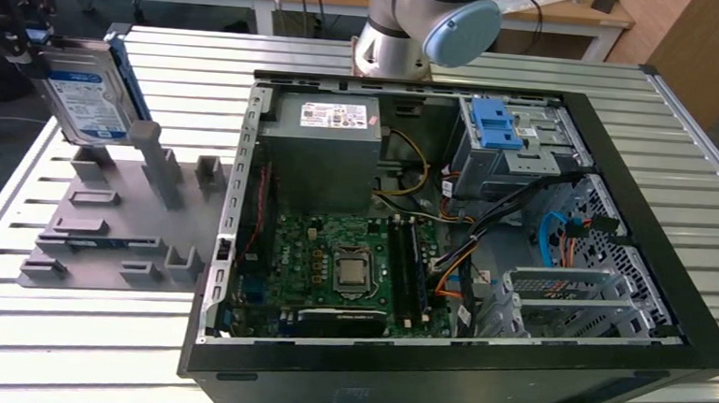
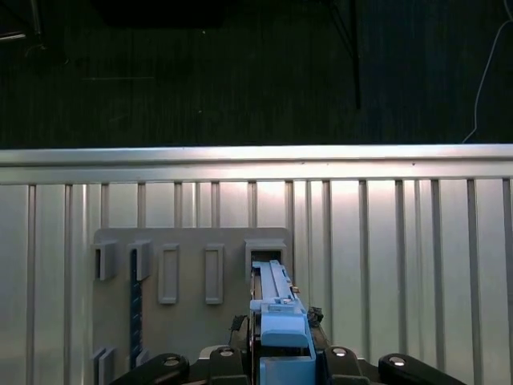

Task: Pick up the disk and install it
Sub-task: 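Pick up the disk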

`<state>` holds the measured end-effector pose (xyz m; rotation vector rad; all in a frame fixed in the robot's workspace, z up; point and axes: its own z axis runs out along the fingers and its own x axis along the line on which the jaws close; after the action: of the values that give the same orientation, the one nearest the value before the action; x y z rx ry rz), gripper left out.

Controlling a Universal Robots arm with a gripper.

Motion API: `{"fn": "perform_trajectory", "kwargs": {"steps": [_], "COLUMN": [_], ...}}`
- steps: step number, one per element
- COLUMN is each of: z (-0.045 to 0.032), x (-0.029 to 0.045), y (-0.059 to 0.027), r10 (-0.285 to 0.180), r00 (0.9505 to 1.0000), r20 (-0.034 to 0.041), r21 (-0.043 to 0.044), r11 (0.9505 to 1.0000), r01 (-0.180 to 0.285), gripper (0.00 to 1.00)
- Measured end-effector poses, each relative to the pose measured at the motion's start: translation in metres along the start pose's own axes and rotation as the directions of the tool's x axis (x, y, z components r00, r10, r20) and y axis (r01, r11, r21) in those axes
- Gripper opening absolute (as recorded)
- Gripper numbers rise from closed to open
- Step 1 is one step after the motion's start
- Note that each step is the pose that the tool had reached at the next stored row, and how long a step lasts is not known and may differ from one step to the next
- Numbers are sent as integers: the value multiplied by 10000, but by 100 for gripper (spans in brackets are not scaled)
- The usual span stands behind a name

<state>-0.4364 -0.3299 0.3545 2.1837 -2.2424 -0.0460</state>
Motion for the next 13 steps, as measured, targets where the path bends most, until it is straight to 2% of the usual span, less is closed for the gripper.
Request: {"fn": "perform_trajectory", "kwargs": {"steps": [13], "z": [-123], "x": [-1], "y": [4], "r10": [0], "r00": [10000], "r20": [1], "r21": [3], "r11": [10000], "r01": [0], "gripper": [36]}}
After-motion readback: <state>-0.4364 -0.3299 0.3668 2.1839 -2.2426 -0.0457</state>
